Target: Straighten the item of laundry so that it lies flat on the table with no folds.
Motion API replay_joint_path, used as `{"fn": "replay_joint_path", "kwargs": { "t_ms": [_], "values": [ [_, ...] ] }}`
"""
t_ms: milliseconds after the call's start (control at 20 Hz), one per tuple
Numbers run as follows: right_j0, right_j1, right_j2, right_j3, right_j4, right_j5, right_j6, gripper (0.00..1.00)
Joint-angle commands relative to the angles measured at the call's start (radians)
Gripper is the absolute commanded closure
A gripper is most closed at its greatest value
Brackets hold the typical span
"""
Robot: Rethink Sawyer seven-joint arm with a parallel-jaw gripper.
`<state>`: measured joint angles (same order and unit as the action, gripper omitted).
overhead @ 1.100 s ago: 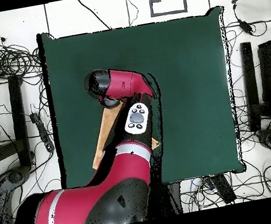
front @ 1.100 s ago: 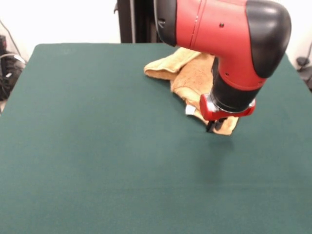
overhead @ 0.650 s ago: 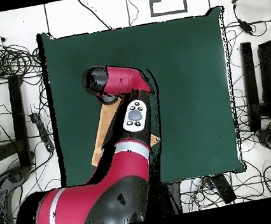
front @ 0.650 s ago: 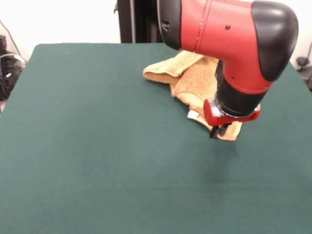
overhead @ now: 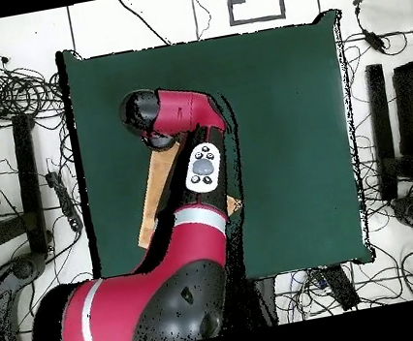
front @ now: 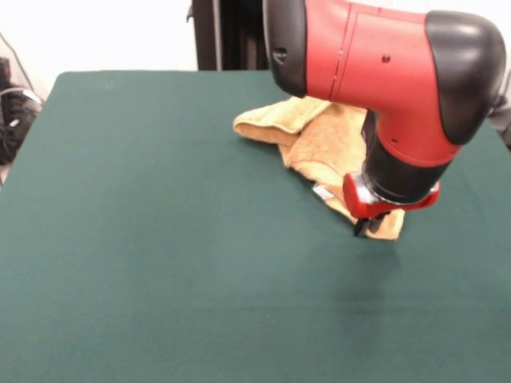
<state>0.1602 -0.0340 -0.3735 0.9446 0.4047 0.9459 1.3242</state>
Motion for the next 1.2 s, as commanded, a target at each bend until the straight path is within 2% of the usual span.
{"fn": "replay_joint_path", "kwargs": {
  "t_ms": [50, 250, 500, 1100, 1200],
  "values": [
    [0.0, 0.001, 0.07, -0.077, 0.064, 0.047, 0.375, 1.0],
    [-0.002, -0.042, 0.07, -0.057, 0.072, 0.049, 0.388, 1.0],
    [0.01, -0.155, 0.084, 0.096, 0.07, -0.002, 0.375, 1.0],
    [0.01, -0.193, 0.087, 0.153, 0.039, -0.035, 0.376, 1.0],
    [0.004, -0.175, 0.093, 0.134, 0.032, -0.043, 0.363, 1.0]
  ]
}}
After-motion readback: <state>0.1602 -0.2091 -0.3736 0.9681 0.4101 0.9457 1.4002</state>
